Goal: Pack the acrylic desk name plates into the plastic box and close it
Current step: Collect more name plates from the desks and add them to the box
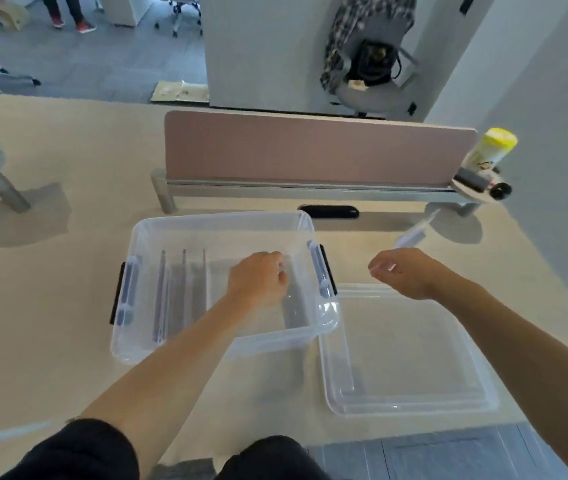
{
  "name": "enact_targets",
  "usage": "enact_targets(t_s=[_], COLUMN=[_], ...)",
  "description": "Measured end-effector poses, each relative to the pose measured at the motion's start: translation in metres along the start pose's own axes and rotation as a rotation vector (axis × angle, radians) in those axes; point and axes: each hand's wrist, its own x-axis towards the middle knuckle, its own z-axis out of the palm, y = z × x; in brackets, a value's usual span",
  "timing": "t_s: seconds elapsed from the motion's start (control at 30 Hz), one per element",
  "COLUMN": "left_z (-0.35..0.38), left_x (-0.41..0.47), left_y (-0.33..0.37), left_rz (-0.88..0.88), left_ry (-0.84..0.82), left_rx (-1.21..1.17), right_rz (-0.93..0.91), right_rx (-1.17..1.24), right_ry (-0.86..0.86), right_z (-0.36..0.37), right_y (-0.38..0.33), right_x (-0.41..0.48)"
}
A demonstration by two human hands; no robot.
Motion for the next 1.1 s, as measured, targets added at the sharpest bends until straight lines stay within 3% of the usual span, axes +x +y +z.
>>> enact_targets(t_s=[0.33, 0.5, 0.77, 1.1], left_z=[0.077, 0.105, 0.132, 0.15], left_x=[-0.011, -0.018, 0.011, 0.092], left_y=[0.183, 0.246, 0.262, 0.257], left_rz=[0.048, 0.027, -0.078, -0.167], left_ry=[-0.118, -0.124, -0.166, -0.233], left_rx=[0.108, 0.12, 0.083, 0.027], right_rz=[0.111, 0.136, 0.156, 0.2], right_rx=[0.176, 0.215, 0.257, 0.117], right_ry=[0.057, 0.066, 0.115, 0.028], right_z=[0.011, 0.01, -0.005, -0.051], right_y=[0.205, 0.273, 0.325, 0.356], right_x=[-0.107, -0.131, -0.104, -0.026])
